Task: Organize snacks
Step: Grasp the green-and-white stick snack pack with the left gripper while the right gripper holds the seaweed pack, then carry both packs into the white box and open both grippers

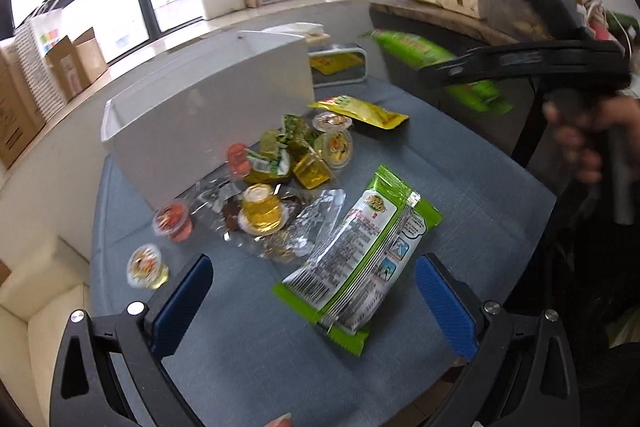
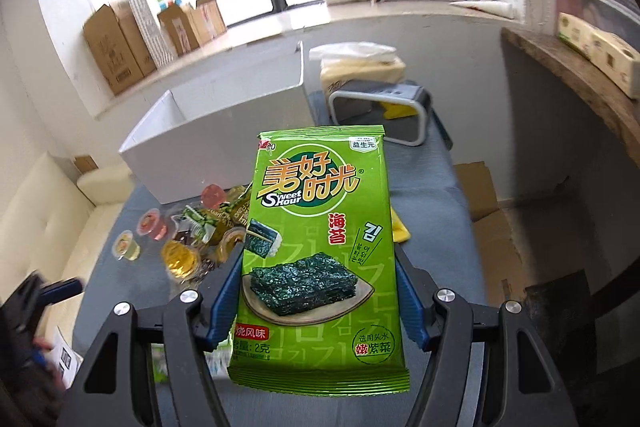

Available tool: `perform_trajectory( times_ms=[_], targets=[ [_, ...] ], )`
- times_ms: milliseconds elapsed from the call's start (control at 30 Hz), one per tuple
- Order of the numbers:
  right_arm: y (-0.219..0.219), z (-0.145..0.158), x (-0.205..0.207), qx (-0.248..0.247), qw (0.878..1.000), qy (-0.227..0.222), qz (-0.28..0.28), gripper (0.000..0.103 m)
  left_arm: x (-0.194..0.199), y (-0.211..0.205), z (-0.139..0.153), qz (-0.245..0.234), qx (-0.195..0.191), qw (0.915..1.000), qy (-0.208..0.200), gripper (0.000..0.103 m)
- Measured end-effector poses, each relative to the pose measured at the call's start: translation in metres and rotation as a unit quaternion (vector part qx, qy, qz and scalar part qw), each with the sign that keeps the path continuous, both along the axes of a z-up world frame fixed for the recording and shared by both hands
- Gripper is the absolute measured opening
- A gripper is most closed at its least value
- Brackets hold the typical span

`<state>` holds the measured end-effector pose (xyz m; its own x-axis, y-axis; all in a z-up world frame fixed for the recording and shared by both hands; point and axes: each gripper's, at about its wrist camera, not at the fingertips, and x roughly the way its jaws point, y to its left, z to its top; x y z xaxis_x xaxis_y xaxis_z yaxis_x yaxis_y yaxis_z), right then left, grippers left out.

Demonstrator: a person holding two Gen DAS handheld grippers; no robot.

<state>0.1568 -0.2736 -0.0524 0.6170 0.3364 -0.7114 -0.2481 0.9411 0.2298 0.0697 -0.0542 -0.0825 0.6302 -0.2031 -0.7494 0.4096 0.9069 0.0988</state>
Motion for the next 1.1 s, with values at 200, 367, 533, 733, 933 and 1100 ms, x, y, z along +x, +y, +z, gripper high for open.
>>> perform_trajectory(
  times_ms=[200,367,533,733,933,1100],
  targets=[
    [-0.030,0.016,-0.036,0.004,0.999,-0.025,-0.040,0.071,0.026,-0.021,-0.030,-0.077,0.037,0.9957,0.037,0.103],
    [-0.049,0.020,-0.052,0.017,0.998,-0.028,-0.058,0.071,0.043,-0.032,-0.056,-0.096,0.072,0.9913,0.054,0.103],
    [-0.055,0.016,-0.060,0.033,0.997,-0.022,-0.066,0.071,0.045,-0.035,-0.073,-0.103,0.068,0.9900,0.069,0.102],
    [-0.049,0.013,-0.063,0.036,0.998,-0.018,-0.055,0.071,0.045,-0.027,-0.067,-0.081,0.044,0.9931,0.072,0.075],
    [-0.037,0.010,-0.061,0.037,0.998,-0.013,-0.039,0.071,0.029,-0.021,-0.044,-0.045,0.019,0.9981,0.038,0.075],
    [-0.022,0.010,-0.059,0.030,0.999,-0.015,-0.020,0.071,0.011,-0.003,-0.011,-0.002,-0.012,0.9999,0.007,0.075]
  ],
)
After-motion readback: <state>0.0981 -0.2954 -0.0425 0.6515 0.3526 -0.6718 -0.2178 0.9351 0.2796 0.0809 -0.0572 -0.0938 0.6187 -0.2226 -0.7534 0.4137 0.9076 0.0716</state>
